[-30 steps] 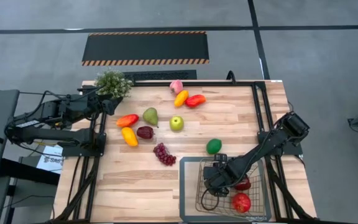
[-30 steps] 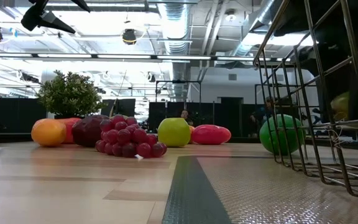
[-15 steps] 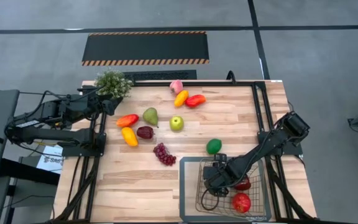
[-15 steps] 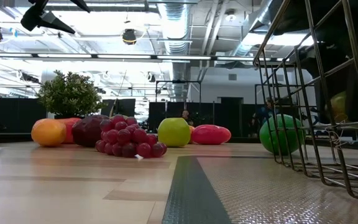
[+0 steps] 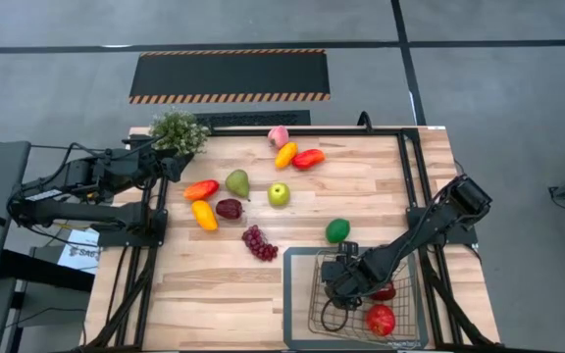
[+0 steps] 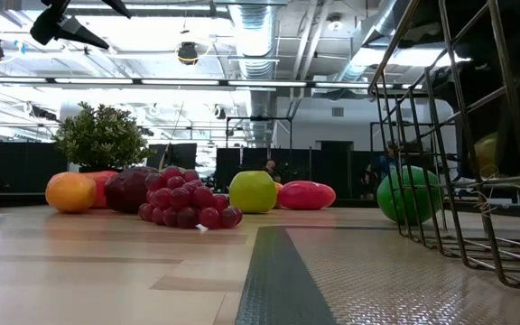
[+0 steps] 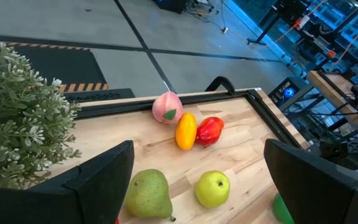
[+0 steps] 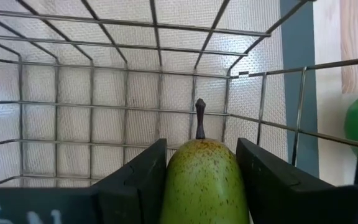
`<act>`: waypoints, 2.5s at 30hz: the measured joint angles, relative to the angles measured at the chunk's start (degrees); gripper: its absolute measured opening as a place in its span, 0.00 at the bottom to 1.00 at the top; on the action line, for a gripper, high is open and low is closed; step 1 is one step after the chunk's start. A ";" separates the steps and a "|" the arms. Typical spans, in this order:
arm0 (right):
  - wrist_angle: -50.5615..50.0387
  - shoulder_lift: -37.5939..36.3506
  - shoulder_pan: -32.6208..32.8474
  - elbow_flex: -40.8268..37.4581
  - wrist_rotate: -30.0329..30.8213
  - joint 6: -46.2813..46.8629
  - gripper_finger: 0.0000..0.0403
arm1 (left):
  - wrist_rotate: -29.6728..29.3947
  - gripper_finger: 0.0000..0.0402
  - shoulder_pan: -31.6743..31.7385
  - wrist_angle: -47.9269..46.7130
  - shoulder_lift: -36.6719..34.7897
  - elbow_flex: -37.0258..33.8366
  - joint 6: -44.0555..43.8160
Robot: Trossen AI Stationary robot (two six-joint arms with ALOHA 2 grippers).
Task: Build produce basket
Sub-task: Put the right green pear into the wire basket, then put the green pear into the wire basket
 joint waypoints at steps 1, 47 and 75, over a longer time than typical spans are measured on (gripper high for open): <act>-0.16 0.02 0.18 0.00 0.13 0.07 0.49 | 0.00 0.86 0.00 0.00 0.00 0.00 0.00; -3.79 -3.86 1.72 8.07 -0.70 1.26 0.56 | -1.38 0.86 -0.02 0.31 0.00 0.00 -1.07; -9.63 -7.24 -1.59 17.65 -8.08 -7.45 0.53 | 0.18 0.86 -0.02 0.07 0.02 0.00 -1.00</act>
